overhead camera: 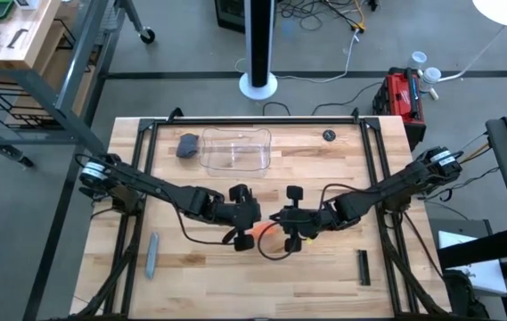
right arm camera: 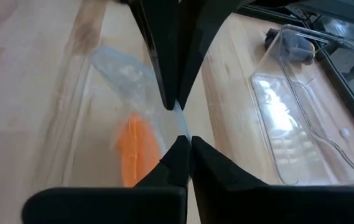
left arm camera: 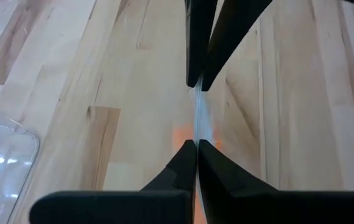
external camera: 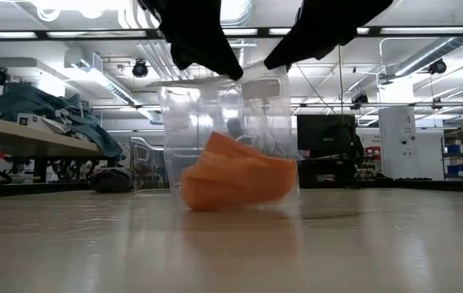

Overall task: Roll bandage
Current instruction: Put the zip bag into the transparent bin

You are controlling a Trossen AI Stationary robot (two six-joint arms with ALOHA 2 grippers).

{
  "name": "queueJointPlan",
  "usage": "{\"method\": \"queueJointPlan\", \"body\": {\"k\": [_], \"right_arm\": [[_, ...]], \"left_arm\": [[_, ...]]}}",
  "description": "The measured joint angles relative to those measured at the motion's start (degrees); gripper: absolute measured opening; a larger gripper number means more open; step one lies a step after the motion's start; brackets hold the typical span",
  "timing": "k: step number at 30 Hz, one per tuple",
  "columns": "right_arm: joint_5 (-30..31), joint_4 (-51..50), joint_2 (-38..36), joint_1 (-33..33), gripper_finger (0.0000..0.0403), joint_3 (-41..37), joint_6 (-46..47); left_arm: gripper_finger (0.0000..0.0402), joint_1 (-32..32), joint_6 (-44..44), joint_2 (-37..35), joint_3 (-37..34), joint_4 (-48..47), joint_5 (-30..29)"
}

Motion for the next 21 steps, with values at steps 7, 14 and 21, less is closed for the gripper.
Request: {"method": "queueJointPlan", "body": {"k": [7, 14, 21], "right_arm": [[-3.10, 2.93, 0.23, -0.49, 0.0085, 0.00, -1.21], [-6.32, 3.46, 1.75, -1.61, 0.0154, 0.00, 1.09], [-8.35, 4.08, 2.93, -2.38, 0.0172, 0.00, 2.09]], "left_arm": [[0.0000, -0.17, 1.35, 0.01, -0.25, 0.64, 0.23], [0.0000, -0.23, 2.93, 0.01, -0.21, 2.33, -1.18], [0.0000, -0.34, 4.17, 0.01, -0.12, 3.23, -1.38]]}}
